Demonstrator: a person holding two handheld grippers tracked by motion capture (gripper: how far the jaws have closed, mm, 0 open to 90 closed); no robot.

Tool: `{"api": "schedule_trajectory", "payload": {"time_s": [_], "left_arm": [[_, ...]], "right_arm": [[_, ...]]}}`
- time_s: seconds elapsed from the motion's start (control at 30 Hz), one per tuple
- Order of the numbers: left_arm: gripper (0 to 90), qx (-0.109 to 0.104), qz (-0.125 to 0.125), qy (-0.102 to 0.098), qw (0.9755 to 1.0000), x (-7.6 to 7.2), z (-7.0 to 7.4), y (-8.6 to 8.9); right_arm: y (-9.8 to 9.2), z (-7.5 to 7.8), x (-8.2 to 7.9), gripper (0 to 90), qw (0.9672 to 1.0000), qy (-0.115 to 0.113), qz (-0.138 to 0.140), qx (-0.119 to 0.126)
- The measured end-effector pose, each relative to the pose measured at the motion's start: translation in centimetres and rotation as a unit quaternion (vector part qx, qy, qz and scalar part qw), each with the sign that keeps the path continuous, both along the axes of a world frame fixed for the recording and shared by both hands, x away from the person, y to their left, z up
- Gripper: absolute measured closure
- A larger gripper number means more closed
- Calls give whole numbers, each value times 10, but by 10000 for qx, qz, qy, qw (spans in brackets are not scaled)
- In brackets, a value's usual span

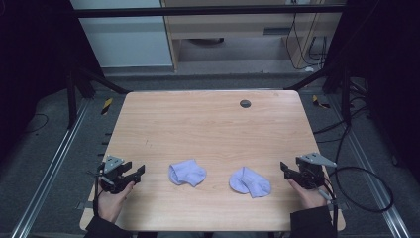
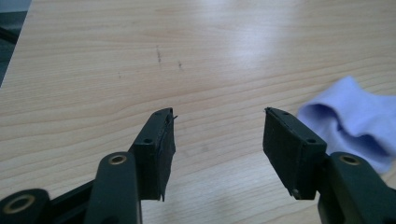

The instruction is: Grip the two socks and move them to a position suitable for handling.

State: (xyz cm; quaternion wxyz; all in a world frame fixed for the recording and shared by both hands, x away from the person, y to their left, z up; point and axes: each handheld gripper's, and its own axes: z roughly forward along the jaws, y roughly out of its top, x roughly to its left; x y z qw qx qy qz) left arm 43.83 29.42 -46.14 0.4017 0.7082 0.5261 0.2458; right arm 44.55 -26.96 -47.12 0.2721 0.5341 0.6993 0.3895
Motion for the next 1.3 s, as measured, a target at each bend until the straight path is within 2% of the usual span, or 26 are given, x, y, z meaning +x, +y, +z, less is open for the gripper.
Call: {"api": "schedule_trajectory", "payload": {"time_s": [0.27,0.47,0.57,0.9,1.3], "left_arm": [[434,-67,-204,-49,9998,-11,5,-18],[423,-86,-367,-81,9993,-13,8,-30],[418,-74,-419,-86,9991,-11,8,-37],[411,-24,-626,-162,9979,-2,15,-62],[437,-2,-1026,-277,9943,5,20,-109]], "right_arm": [[17,9,-6,394,9991,-42,429,-63],[29,15,-9,400,9972,76,731,-120],[34,17,-10,400,9960,90,870,-195],[44,24,-8,399,9940,50,1081,-147],[57,23,-15,435,9890,97,1442,-311]]}}
